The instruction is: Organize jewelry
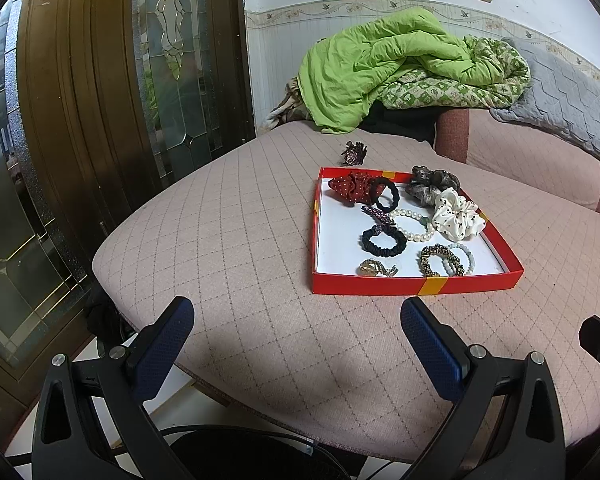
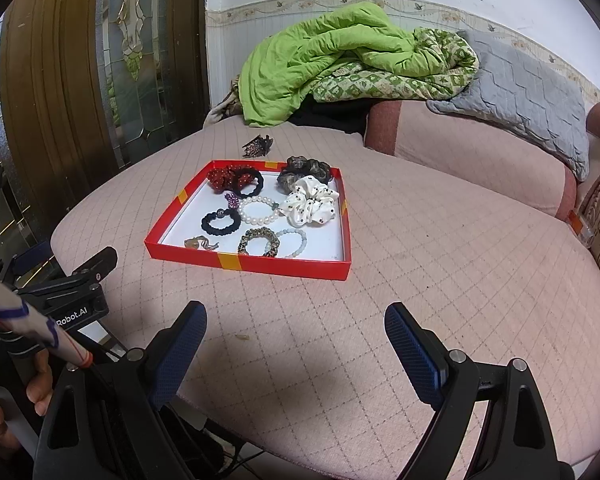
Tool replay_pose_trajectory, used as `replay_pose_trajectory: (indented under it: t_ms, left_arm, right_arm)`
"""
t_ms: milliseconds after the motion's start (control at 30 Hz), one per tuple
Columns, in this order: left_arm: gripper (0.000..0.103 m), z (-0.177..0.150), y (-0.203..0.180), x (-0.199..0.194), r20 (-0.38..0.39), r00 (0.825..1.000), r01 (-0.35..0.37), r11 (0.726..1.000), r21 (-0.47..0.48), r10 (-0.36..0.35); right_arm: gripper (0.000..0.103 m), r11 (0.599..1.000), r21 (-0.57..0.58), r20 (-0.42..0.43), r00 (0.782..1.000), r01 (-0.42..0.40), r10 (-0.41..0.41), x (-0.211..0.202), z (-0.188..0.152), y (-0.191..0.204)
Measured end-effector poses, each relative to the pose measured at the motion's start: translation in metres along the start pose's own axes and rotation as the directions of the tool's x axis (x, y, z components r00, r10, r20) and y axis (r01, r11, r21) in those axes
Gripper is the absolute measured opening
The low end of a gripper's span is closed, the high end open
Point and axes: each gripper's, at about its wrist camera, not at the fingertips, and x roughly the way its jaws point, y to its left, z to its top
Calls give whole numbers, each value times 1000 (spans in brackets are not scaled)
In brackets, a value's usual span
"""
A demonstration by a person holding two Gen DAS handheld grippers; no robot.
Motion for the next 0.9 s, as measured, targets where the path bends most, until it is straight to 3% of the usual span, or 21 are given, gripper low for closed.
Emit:
replay_pose_trajectory:
  t_ms: [667, 800, 900]
  left_arm:
    - [103, -6, -1, 5, -16, 1000, -12, 1000, 13, 12]
    - [103, -6, -13, 7, -31, 995, -88, 994, 59, 90]
    - [103, -1, -39, 0, -15, 999, -35, 992, 120, 37]
  right_arm:
    - [93, 1000, 16, -4, 1000, -4, 4, 1, -1, -9]
    - [93, 999, 41, -16, 1000, -3, 3, 5, -5, -21]
    - [93, 997, 73, -24, 999, 24, -22, 7, -11, -41]
